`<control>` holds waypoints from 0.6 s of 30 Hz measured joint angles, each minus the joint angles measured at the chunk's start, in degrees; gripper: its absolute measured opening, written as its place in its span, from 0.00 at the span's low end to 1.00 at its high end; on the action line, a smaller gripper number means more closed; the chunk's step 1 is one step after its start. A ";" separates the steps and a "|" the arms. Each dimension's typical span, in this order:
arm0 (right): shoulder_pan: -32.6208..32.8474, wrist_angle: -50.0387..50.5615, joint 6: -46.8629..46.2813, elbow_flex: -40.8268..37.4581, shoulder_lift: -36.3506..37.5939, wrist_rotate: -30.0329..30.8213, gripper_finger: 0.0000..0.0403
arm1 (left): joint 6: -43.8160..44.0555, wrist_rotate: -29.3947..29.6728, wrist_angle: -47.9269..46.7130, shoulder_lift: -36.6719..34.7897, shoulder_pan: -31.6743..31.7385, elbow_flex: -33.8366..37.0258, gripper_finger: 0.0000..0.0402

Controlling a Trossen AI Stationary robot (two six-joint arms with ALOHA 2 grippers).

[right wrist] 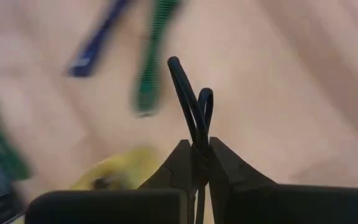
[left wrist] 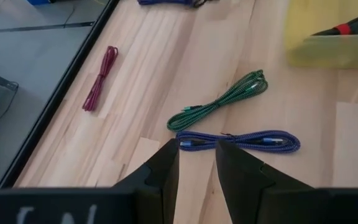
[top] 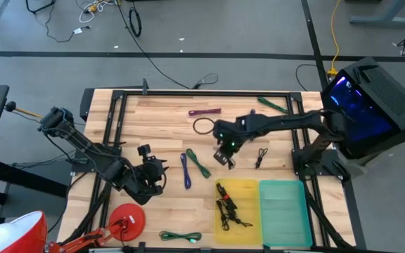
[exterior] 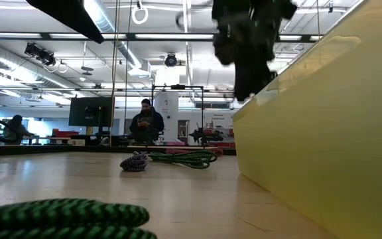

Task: Pick & Place USB Port
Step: Put the black charger cable into the yellow bin

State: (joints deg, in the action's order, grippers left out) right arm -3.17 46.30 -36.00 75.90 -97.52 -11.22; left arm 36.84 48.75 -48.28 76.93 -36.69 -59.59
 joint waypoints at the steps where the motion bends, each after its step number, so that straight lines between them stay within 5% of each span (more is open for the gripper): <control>1: 1.70 -0.14 -1.07 0.89 0.54 0.09 0.05 | 0.00 -0.36 -0.05 0.00 0.00 0.00 0.28; 18: 34.75 -0.02 -32.05 3.87 2.27 19.69 0.05 | 5.23 -4.20 -0.03 0.00 -0.14 0.00 0.28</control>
State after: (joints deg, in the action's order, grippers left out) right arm 31.58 46.28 -68.05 79.77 -95.24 8.47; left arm 42.07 44.55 -48.31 76.93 -36.83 -59.59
